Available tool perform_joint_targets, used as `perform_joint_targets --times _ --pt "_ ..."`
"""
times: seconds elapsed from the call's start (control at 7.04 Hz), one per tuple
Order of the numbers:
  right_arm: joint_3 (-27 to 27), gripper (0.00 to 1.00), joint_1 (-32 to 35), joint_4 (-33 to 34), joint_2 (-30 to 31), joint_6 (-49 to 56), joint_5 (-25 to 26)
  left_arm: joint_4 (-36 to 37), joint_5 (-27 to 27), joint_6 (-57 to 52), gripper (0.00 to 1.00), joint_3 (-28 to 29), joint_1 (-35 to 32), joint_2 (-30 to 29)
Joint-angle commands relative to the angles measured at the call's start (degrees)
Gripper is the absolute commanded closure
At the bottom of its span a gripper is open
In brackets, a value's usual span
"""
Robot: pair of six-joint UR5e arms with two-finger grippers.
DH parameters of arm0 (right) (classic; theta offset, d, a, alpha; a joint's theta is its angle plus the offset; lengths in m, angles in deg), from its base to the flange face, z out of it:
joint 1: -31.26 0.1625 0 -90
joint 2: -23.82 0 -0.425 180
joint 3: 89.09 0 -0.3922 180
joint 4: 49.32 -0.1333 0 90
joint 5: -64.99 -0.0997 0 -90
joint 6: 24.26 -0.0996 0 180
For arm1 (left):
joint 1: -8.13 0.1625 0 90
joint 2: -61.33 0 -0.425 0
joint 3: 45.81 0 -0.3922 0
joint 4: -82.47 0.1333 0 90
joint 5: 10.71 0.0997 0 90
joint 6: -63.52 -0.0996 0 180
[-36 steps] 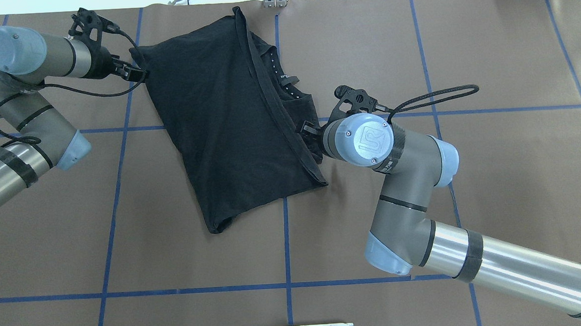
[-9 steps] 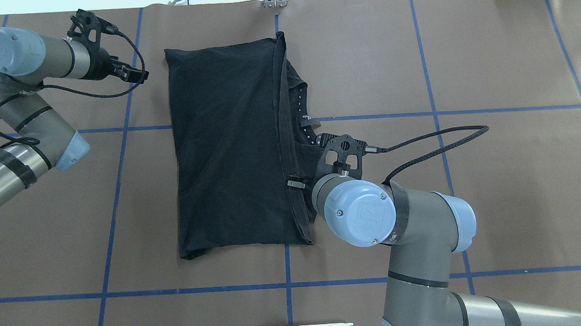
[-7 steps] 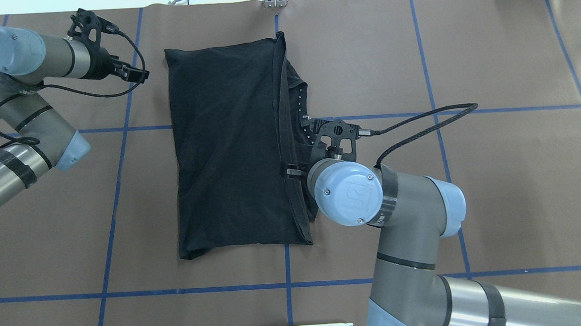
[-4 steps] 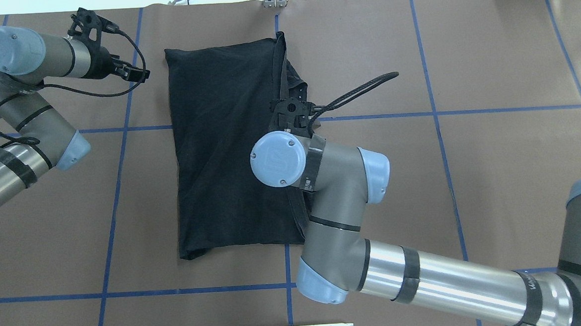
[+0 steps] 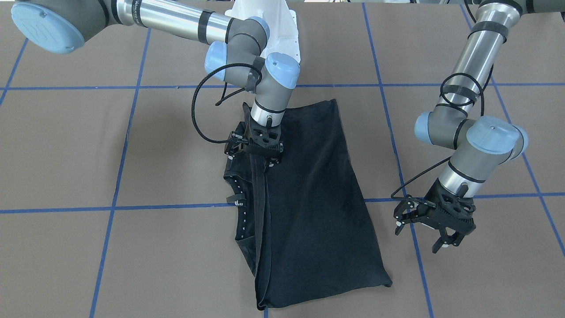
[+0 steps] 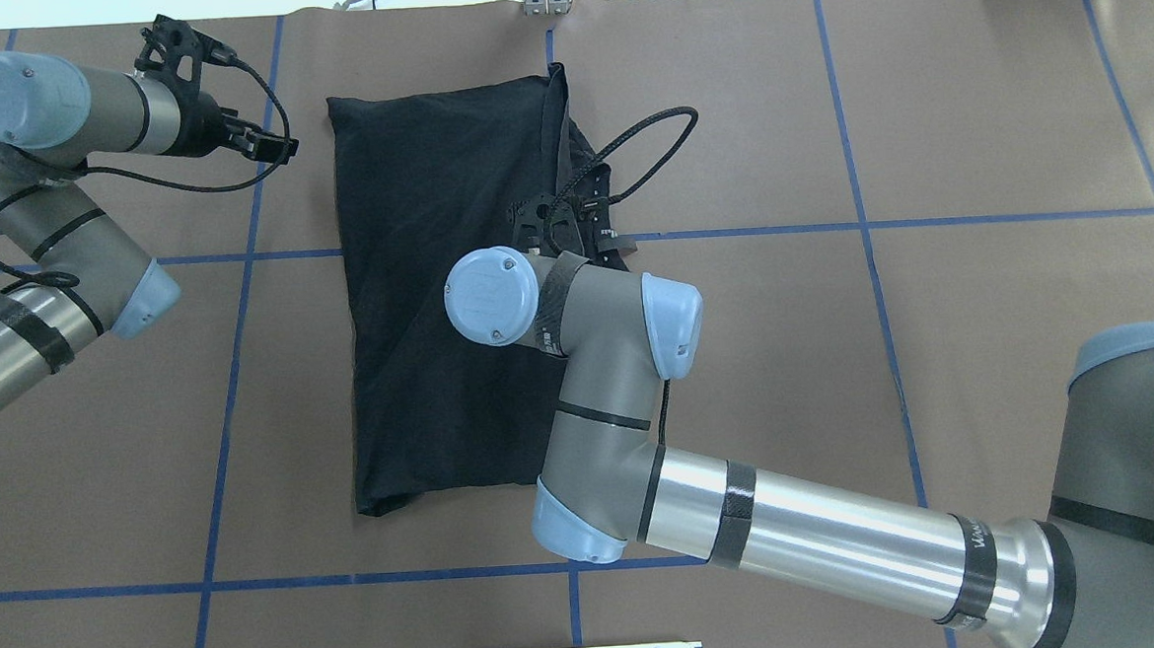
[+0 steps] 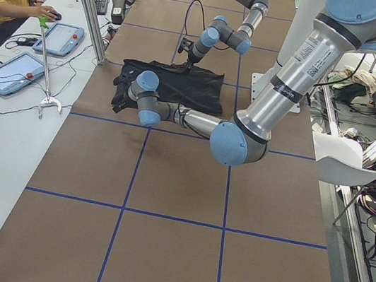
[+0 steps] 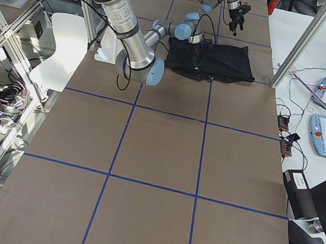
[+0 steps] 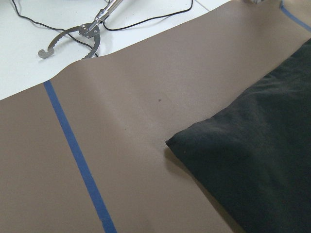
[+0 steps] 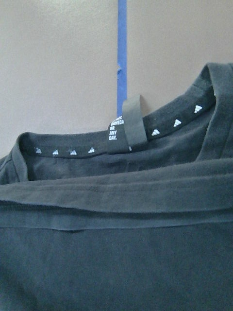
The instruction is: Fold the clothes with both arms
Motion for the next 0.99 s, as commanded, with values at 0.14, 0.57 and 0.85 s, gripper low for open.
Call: perform_joint_targets --times 0.14,0.57,0.85 --pt "-1.41 0.01 0.44 0.78 -2.19 1.75 -0.56 0.00 0.00 0.00 0.00 0.00 0.00 0.07" --pt "-2.55 0.01 0.62 0.34 -3.43 0.78 -1.09 0.00 0.00 0.00 0.00 0.00 0.00 0.07" --pt "-4.22 0.08 0.53 0.43 -3.52 0.87 -1.09 0.00 0.00 0.00 0.00 0.00 0.00 0.07"
